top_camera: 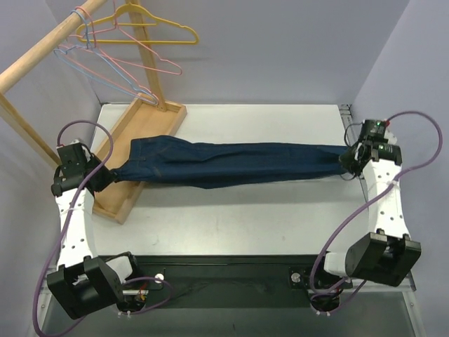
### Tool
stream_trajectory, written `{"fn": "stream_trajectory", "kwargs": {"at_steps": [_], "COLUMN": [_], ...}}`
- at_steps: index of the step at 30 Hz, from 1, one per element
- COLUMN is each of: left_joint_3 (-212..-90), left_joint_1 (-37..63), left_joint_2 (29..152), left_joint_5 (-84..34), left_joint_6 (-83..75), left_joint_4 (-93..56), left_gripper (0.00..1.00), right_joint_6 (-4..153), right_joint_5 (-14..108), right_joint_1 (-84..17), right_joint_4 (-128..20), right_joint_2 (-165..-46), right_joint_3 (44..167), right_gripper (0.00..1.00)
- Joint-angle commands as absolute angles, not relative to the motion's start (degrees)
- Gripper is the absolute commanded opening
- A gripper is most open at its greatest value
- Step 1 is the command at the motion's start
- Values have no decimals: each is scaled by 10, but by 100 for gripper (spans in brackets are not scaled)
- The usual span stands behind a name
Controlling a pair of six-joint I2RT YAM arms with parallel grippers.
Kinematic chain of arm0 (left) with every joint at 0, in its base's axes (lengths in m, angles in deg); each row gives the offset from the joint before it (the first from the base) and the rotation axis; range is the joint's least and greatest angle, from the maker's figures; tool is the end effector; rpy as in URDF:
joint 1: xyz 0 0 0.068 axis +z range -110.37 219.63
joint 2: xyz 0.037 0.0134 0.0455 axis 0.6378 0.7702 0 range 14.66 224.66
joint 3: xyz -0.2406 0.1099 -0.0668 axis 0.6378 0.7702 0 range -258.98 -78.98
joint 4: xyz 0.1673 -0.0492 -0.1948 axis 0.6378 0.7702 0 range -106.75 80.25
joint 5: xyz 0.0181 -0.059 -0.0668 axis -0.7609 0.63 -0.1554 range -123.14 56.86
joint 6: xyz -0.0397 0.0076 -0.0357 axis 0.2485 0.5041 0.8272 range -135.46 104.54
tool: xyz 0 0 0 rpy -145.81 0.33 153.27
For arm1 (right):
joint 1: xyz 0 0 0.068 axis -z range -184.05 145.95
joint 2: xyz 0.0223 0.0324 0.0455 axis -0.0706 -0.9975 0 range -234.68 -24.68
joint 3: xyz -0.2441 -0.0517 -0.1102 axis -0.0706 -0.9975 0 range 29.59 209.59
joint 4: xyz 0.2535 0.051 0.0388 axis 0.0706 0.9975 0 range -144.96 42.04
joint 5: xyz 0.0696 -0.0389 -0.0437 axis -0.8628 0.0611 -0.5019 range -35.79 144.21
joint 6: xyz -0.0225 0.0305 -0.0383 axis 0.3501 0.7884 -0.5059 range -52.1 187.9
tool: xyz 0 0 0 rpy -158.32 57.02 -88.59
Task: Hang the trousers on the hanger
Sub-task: Flatten out the trousers at the center of the board.
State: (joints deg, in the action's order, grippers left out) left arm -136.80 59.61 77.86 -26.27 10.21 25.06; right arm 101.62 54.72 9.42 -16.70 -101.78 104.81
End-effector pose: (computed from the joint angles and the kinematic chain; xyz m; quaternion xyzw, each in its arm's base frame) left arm 0.2127 0.0728 0.3057 -0.3404 0.8650 -0.0738 0.3611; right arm 0.2836 -0.0683 0.3521 0.3647 0.8303 0.0701 0.4156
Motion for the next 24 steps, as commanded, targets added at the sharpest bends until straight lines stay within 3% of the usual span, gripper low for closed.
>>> {"fn": "stream_trajectory", "kwargs": {"at_steps": [1,4,8,17,22,24], "left_joint_3": [-1348,-1343,-1341,-1320,-1302,-1295], "left_joint_1": [627,630,647,721,720,720], "left_joint_2": [762,757,759,768,764,764], "left_joint_5": [-303,-316,-322,-264,-244,-244], "left_joint_6": [107,103,93,83,80,76], "left_joint_4": [195,201,204,187,179,178], "left_gripper": [0,0,0,0,0,0], "right_joint_6": [1042,1068,1056,1064,1031,1010], "right_joint_5": [702,649,626,679,645,648], "right_joint_1": [157,227,293,314,265,222], "right_joint_4": [-138,-145,-160,-159,-169,-177], "right_joint_2": [-998,-984,-981,-997,-974,-961], "right_joint_3": [889,800,769,784,802,810], "right_gripper": [4,7,8,10,20,34]}}
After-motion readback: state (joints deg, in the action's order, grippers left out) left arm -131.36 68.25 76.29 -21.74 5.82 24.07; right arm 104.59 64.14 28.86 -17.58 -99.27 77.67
